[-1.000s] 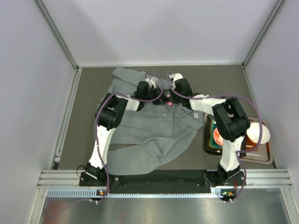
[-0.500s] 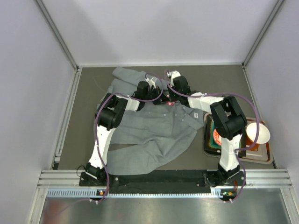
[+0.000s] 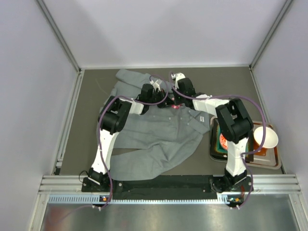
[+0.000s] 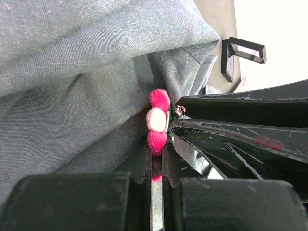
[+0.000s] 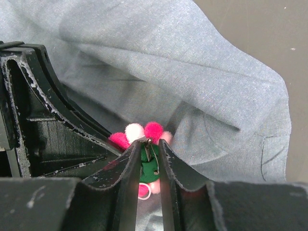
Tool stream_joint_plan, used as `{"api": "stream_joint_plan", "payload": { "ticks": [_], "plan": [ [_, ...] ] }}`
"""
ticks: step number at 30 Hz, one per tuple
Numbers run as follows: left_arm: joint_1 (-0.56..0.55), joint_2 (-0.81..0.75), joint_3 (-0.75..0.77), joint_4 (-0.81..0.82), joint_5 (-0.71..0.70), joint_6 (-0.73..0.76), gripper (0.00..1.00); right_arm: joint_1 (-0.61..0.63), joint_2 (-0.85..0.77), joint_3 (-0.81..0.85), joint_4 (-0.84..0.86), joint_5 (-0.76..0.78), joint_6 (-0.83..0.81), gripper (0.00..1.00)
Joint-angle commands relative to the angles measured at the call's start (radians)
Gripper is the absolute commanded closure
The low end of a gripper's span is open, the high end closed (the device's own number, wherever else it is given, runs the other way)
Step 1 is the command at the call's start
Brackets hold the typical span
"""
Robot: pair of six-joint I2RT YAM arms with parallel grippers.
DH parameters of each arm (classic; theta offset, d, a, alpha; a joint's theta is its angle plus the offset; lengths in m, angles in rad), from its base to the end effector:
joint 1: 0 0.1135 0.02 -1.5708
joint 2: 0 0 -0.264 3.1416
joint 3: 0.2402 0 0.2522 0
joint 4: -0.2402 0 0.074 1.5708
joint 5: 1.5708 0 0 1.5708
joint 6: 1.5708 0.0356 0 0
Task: Remove the brooch from the garment
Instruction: Open the brooch with the flattened clothing.
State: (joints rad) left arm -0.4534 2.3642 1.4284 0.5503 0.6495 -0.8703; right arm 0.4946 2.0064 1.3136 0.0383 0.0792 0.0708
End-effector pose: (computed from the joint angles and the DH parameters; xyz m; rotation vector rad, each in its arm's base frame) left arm 0.4370 -0.2369 0.0986 0.0317 2.1888 -1.4505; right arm 0.3931 0.2088 0.1759 -0.4267 2.1909 0.2221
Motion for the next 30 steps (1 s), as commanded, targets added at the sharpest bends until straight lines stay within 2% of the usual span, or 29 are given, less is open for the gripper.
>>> {"api": "stream_joint_plan", "payload": {
  "ticks": [1, 12, 18, 26, 30],
  "plan": [
    [-0.004, -0.034, -0.011, 0.020, -0.005, 0.014, 1.00, 0.005, 0.026, 0.061, -0.037, 0.004, 0.001, 0.78],
    [-0.005, -0.030, -0.011, 0.026, -0.001, 0.013, 1.00, -0.004, 0.038, 0.079, -0.104, 0.011, 0.050, 0.80],
    [-0.004, -0.029, -0.008, 0.026, -0.001, 0.011, 1.00, -0.005, 0.051, 0.091, -0.117, -0.013, 0.072, 0.85],
    [-0.004, -0.031, -0.008, 0.026, -0.002, 0.017, 1.00, -0.007, 0.069, 0.101, -0.138, -0.044, 0.109, 0.99],
    [-0.004, -0.033, -0.008, 0.022, -0.001, 0.021, 1.00, -0.008, 0.081, 0.108, -0.141, -0.047, 0.116, 1.00]
  ]
}}
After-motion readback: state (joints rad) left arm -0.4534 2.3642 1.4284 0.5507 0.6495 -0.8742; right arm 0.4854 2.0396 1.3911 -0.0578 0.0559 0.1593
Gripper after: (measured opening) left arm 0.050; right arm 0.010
